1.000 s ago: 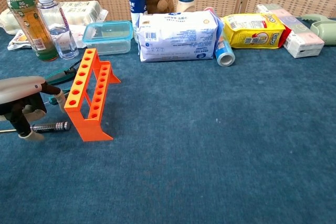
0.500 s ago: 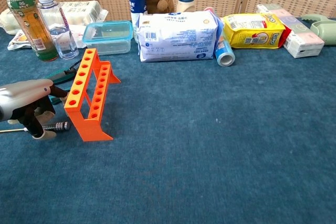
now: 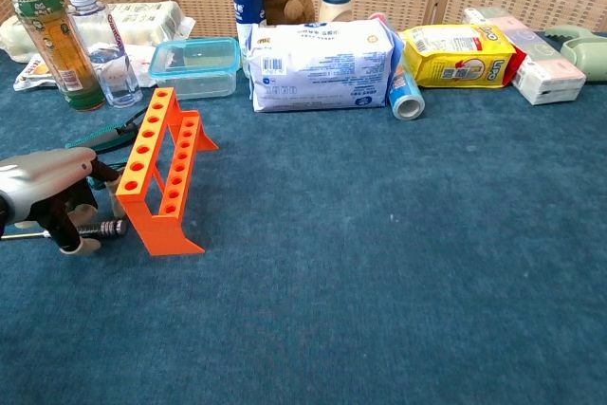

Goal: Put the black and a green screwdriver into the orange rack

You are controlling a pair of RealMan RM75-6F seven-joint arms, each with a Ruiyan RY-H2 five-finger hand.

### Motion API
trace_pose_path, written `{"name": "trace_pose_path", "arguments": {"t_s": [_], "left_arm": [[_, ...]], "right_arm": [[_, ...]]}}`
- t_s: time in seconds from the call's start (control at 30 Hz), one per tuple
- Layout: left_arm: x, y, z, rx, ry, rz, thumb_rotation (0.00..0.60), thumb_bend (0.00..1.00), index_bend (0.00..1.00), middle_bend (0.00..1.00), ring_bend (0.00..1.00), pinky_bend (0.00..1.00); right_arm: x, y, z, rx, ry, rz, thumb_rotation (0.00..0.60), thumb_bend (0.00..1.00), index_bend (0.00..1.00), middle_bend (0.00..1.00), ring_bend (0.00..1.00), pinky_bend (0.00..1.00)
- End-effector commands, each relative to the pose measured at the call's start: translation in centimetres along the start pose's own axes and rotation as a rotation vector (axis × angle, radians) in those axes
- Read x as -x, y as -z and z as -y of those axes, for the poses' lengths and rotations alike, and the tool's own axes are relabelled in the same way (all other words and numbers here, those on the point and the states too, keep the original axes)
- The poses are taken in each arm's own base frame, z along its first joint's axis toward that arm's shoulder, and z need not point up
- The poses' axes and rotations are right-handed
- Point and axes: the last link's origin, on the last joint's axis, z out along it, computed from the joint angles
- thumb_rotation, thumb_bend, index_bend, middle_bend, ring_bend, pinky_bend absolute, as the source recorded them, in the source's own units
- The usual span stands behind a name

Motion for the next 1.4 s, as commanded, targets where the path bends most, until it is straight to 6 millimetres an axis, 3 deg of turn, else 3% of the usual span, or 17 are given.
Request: {"name": "trace_pose_path", "arguments": {"t_s": [0.03,0.3,0.5,0.73,1.13,1.4], "left_arm": [[0.1,0.0,0.0,-0.010,-0.002,-0.003,0.600,0.28,0.49,0.89,0.82,0.86],[0.5,-0.1,-0.2,-0.021,-0.018,-0.002,0.600,0.36,0.55,0.89,0.82,0.86],[0.5,0.0,-0.4,-0.011,-0.018,0.001,0.600,0.47,0.57,0.89,0.82,0.86],[-0.5,0.9,-0.3,0.014,0.023,-0.009,0.600,0.48,0.57,0.89,0.82,0.86],[-5.4,5.1,1.6,0.103,0.121,-0.081,0.600,0.48,0.57,0.89,0.82,0.86],[-8.9,9.3,3.1,0.221,0.205,-0.170,0.600,0.48,0.57,0.89,0.82,0.86]], "right_arm": [[0.0,0.0,0.0,0.000,-0.001,0.000,0.600,0.03,0.00,0.00,0.00,0.00],[0.0,0.0,0.0,-0.002,-0.001,0.003,0.600,0.03,0.00,0.00,0.00,0.00],[0.0,0.1,0.0,-0.005,-0.003,0.005,0.600,0.03,0.00,0.00,0.00,0.00],[0.0,0.1,0.0,-0.005,-0.003,0.008,0.600,0.03,0.00,0.00,0.00,0.00],[0.2,0.1,0.1,-0.005,0.004,0.015,0.600,0.03,0.00,0.00,0.00,0.00],[0.4,-0.1,0.1,-0.002,0.008,0.019,0.600,0.03,0.00,0.00,0.00,0.00]]}}
